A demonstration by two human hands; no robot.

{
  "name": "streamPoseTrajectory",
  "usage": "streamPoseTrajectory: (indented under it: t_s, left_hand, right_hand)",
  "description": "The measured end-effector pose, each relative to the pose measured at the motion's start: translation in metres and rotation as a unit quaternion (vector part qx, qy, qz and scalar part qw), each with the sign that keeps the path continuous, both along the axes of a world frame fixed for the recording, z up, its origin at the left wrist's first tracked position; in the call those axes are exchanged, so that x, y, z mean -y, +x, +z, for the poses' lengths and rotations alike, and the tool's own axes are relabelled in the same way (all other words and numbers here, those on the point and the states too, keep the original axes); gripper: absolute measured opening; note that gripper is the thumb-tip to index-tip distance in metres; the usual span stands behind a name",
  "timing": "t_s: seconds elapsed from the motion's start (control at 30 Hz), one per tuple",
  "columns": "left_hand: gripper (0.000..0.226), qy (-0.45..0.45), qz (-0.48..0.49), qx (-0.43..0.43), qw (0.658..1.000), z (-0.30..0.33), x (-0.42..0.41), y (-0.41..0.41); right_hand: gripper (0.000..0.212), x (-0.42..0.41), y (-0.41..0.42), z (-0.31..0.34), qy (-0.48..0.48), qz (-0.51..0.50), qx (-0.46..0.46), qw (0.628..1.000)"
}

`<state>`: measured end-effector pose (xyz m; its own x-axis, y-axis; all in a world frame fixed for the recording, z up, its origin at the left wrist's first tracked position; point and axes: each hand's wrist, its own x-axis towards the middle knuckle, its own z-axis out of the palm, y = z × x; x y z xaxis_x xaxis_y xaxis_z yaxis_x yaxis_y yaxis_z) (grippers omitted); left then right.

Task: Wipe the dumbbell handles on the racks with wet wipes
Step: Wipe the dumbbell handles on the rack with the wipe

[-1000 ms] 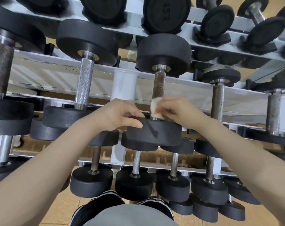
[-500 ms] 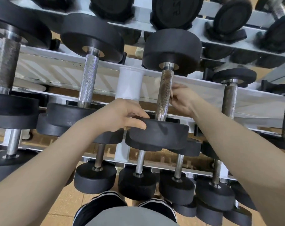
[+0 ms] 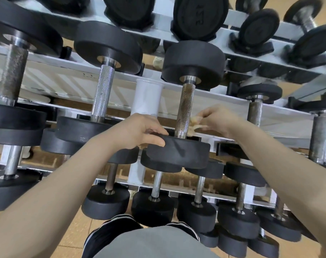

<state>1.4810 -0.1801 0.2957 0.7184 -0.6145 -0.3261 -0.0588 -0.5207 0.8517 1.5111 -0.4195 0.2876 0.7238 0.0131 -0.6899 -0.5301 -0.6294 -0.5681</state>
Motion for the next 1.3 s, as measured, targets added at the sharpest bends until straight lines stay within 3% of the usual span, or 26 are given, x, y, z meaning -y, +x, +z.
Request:
streamPoseTrajectory:
  t_s: [0.07, 0.13, 0.2, 0.37, 0.5, 0.53, 0.6, 0.67, 0.73, 0.87, 0.97, 1.07, 1.2, 1.3]
  left_hand:
    - [0.031, -0.002, 0.003, -0.003, 1.0, 0.0, 0.0, 0.0]
    - [0.032, -0.001, 0.005, -0.006, 1.0, 0.001, 0.0, -0.001]
    - [0.032, 0.001, 0.009, -0.01, 1.0, 0.001, 0.0, -0.002]
    - [0.029, 0.008, 0.03, -0.007, 1.0, 0.0, 0.001, -0.006]
    - [0.03, 0.004, 0.038, -0.022, 0.999, 0.001, 0.001, -0.006]
    - [0.032, 0.0, 0.042, -0.025, 0.999, 0.001, 0.002, -0.006]
    - [0.034, -0.005, 0.048, -0.026, 0.998, 0.001, 0.003, -0.008]
    - [0.034, -0.007, 0.053, -0.018, 0.998, 0.001, 0.002, -0.01]
    - [0.031, -0.004, 0.057, -0.007, 0.998, 0.001, 0.002, -0.013]
    - [0.03, 0.006, 0.07, 0.023, 0.997, 0.0, 0.002, -0.019]
    - [0.031, 0.016, 0.08, 0.022, 0.996, 0.001, 0.002, -0.021]
    - [0.032, 0.025, 0.097, 0.014, 0.995, 0.004, 0.005, -0.023]
    - [0.031, 0.051, 0.129, -0.008, 0.99, 0.009, 0.007, -0.029]
    - [0.033, 0.097, 0.121, -0.007, 0.988, 0.012, 0.007, -0.034]
  right_hand:
    - [0.016, -0.005, 0.011, 0.01, -0.023, -0.104, 0.16, 0.981]
    - [0.022, -0.016, 0.021, 0.015, -0.095, -0.072, 0.293, 0.949]
    - [0.022, -0.025, 0.021, 0.011, -0.131, -0.003, 0.352, 0.927]
    - [0.019, -0.019, -0.008, 0.004, -0.05, 0.166, 0.367, 0.914]
    - [0.017, -0.011, -0.026, 0.013, -0.025, 0.356, 0.213, 0.91]
    - [0.017, -0.01, -0.024, 0.015, -0.026, 0.363, 0.203, 0.909]
    - [0.017, -0.012, -0.009, 0.019, -0.034, 0.266, 0.291, 0.918]
    - [0.02, -0.019, 0.006, 0.022, -0.064, 0.123, 0.435, 0.89]
    - [0.023, -0.028, 0.016, 0.02, -0.103, 0.091, 0.471, 0.871]
    - [0.028, -0.021, 0.012, -0.001, -0.156, 0.234, 0.415, 0.865]
    - [0.022, -0.012, 0.001, 0.0, -0.024, 0.256, 0.457, 0.851]
    - [0.016, -0.007, -0.01, 0.0, 0.082, 0.279, 0.396, 0.871]
    - [0.019, -0.005, -0.023, 0.005, 0.077, 0.281, 0.184, 0.939]
    - [0.017, 0.001, -0.027, 0.014, 0.126, 0.209, 0.024, 0.97]
